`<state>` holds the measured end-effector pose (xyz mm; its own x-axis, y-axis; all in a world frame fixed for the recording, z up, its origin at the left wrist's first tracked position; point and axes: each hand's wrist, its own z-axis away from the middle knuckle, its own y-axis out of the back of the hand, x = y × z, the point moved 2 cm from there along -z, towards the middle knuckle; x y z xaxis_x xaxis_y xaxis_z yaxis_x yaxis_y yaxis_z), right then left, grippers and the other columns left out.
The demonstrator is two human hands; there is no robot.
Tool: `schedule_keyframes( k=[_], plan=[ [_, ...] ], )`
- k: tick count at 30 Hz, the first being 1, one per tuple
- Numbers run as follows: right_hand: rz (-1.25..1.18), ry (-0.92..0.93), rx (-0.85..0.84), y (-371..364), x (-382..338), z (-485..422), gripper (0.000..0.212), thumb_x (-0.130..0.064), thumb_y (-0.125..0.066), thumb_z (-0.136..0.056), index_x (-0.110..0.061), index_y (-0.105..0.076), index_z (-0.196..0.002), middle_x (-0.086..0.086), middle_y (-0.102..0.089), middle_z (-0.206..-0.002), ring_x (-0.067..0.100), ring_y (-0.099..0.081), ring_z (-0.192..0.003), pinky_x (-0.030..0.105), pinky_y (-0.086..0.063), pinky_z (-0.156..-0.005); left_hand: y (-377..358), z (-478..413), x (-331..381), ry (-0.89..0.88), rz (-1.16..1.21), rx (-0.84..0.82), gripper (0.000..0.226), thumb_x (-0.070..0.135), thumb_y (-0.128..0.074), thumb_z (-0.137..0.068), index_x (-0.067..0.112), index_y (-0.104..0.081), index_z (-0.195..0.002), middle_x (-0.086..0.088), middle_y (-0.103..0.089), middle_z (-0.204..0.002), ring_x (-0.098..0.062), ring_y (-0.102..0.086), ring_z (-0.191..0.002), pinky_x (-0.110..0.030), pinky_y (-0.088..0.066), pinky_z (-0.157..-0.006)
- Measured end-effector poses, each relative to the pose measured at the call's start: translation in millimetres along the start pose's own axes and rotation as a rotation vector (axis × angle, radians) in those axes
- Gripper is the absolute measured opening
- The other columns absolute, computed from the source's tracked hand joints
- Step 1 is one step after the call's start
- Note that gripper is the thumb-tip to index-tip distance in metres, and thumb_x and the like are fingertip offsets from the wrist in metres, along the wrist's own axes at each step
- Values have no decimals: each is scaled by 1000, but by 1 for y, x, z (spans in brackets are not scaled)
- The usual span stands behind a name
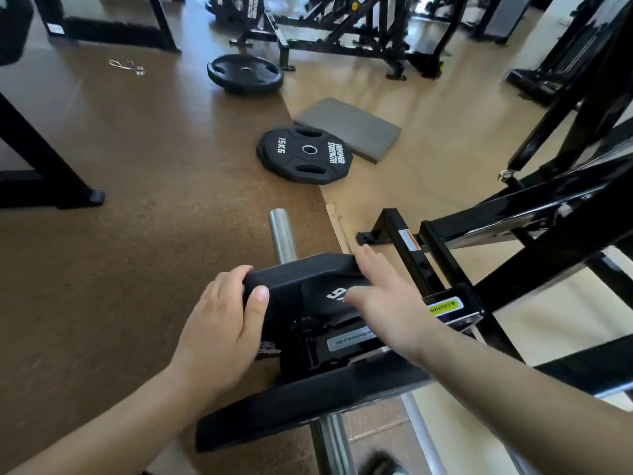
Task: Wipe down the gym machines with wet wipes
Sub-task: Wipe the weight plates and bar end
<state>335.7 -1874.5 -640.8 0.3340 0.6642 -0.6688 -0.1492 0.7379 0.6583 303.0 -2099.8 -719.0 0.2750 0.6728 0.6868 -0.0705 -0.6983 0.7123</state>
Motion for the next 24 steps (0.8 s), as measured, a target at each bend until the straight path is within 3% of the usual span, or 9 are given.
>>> schedule_keyframes(
  k=[3, 6, 8, 12, 15, 17, 20, 22, 24],
  plan=[
    [93, 83, 57, -10, -14, 2, 64, -26, -51, -92, -26, -40, -155, -12, -36, -160, 12, -15, -155, 24, -13, -120, -7, -12, 38, -46, -192, -11, 60, 52, -20, -101, 13, -51, -136, -3, -61, -120, -22, -56, -113, -45, -39, -110],
    [-272, 29, 94, 1, -16, 2, 69, -22, -57, -82, -38, -52, -148, -17, -58, -142, 5, -43, -141, 29, -32, -118, -23, -30, 79, -179, -428, -52, 57, 47, -18, -99, 13, -55, -126, -6, -64, -108, -28, -61, -104, -50, -38, -115],
    [-416, 8, 155, 16, -8, -3, 61, -12, -54, -90, -35, -55, -147, -18, -62, -137, 0, -53, -130, 25, -38, -111, -20, -34, 81, -230, -457, -100, 58, 44, -19, -101, 13, -53, -135, -5, -65, -116, -25, -61, -107, -47, -41, -113],
    [-128, -60, 10, 14, 3, 2, 38, -23, -38, -105, -52, -47, -129, -29, -41, -131, 6, -37, -128, 31, -30, -110, -2, -19, 41, -302, -391, -116, 52, 40, -25, -104, 12, -44, -143, -4, -61, -124, -24, -58, -110, -49, -41, -114],
    [-91, -25, -22, 6, -3, 2, 62, -12, -42, -99, -38, -37, -155, -26, -28, -157, 2, -16, -152, 27, -14, -121, 3, -2, 15, -254, -343, -91, 53, 42, -32, -104, 9, -41, -143, -4, -57, -124, -23, -56, -112, -49, -45, -110],
    [-70, 35, 32, 3, -16, 4, 68, -9, -45, -96, -33, -39, -158, -24, -26, -164, 0, -13, -154, 27, -12, -126, 4, 9, 8, -168, -328, -117, 64, 52, -28, -103, 6, -40, -146, -7, -56, -130, -25, -54, -119, -50, -44, -112],
    [-79, 109, 76, -2, -29, 10, 65, -7, -49, -93, -38, -51, -150, -24, -44, -154, 1, -31, -148, 30, -24, -124, 4, -2, 21, -42, -260, -135, 81, 61, -14, -98, 6, -33, -154, -10, -52, -141, -26, -47, -132, -51, -32, -120],
    [-251, 128, 18, -7, -30, 9, 69, -4, -50, -83, -38, -61, -141, -22, -59, -142, -1, -48, -137, 27, -38, -116, -3, -16, 43, -117, -253, -112, 76, 55, -15, -98, 7, -36, -153, -7, -55, -139, -23, -49, -132, -50, -23, -124],
    [-402, 172, -53, -12, -31, 7, 72, 8, -44, -79, -29, -65, -138, -15, -65, -137, -3, -54, -132, 26, -40, -117, -10, -25, 63, -200, -205, -108, 64, 46, -25, -101, 8, -40, -150, -4, -57, -136, -20, -49, -133, -42, -13, -129]
  ],
)
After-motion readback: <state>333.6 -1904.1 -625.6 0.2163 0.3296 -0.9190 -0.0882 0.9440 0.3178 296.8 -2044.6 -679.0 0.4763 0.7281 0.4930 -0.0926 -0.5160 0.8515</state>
